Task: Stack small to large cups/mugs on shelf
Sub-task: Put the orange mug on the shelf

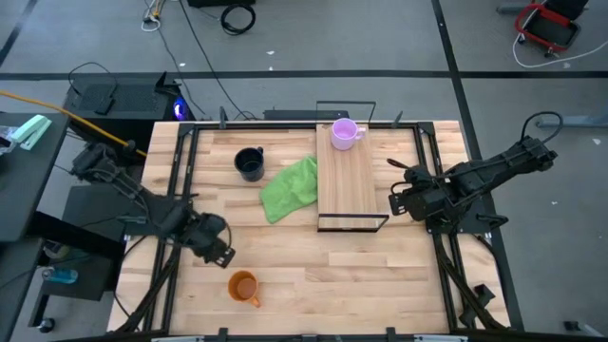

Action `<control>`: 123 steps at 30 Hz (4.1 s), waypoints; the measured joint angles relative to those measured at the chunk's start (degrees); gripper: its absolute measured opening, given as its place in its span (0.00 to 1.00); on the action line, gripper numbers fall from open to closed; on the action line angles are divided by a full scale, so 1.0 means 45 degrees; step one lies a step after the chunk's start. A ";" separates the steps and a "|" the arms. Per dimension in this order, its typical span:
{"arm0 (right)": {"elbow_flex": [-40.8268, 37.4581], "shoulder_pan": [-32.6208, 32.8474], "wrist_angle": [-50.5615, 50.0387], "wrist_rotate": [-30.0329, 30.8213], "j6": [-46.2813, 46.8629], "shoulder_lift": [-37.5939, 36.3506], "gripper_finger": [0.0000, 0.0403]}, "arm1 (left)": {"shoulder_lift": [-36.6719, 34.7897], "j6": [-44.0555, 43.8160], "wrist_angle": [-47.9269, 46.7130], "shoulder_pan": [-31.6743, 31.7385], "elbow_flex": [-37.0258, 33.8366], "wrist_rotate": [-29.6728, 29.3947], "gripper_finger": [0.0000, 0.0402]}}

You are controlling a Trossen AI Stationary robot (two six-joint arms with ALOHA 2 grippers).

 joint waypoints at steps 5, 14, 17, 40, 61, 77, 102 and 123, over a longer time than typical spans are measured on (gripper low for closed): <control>0.0000 0.0000 0.0001 0.0401 -0.0484 0.0001 0.01 | 0.0000 -0.1541 0.1523 -0.1145 0.0000 -0.0312 0.11; 0.0000 -0.0004 0.0002 0.0695 -0.0930 0.0005 0.03 | 0.0106 -0.2274 0.3147 -0.1600 0.0000 -0.1899 0.15; 0.0000 0.0000 0.0006 0.0693 -0.0976 0.0005 0.03 | 0.0315 -0.2396 0.3187 -0.1600 0.0000 -0.1899 0.18; 0.0005 -0.0002 0.0021 0.0691 -0.0956 0.0005 0.04 | 0.1205 -0.2108 0.3937 -0.1566 0.0000 -0.1705 0.40; 0.0005 0.0000 0.0016 0.0693 -0.0942 0.0005 0.04 | 0.3099 -0.1795 0.4653 -0.1450 0.0000 -0.0950 0.40; 0.0005 -0.0003 0.0016 0.0689 -0.0947 0.0005 0.04 | 0.3206 -0.1780 0.5236 -0.1025 -0.0005 -0.0955 0.13; 0.0005 0.0000 0.0011 0.0693 -0.0967 0.0010 0.04 | 0.2398 -0.0405 0.2463 -0.0407 0.2431 -0.1306 0.06; 0.0005 -0.0005 0.0013 0.0693 -0.1068 0.0009 0.04 | 0.2239 0.3230 -0.6067 0.2757 0.9690 -0.4010 0.06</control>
